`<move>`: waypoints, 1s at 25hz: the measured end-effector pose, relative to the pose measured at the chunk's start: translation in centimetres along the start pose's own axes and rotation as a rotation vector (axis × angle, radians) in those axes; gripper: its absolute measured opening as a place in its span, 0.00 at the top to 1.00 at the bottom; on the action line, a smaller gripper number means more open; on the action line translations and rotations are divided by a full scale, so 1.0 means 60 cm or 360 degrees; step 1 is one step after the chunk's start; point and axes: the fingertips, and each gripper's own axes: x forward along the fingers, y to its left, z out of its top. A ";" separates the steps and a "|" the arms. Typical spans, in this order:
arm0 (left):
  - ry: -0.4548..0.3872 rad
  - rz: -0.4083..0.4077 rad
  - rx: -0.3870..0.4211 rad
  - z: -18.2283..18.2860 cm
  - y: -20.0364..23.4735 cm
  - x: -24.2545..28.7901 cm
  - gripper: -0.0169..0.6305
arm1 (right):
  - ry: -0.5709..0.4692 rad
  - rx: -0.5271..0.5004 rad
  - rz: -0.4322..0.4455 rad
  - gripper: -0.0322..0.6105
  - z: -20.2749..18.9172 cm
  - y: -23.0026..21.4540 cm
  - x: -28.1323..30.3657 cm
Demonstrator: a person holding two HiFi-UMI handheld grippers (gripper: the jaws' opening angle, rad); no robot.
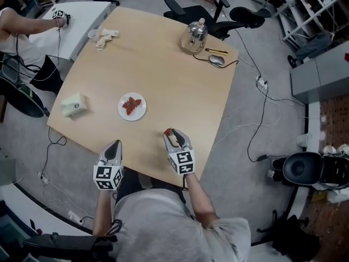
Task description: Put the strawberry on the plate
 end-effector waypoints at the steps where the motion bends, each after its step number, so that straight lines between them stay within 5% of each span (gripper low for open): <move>1: 0.0003 -0.0006 0.0001 0.001 0.008 0.001 0.95 | -0.0004 0.0004 -0.0003 0.71 0.007 0.007 0.006; 25: 0.0048 0.0061 -0.0116 -0.021 0.184 -0.018 0.95 | 0.0103 -0.0144 0.0101 0.71 0.053 0.115 0.208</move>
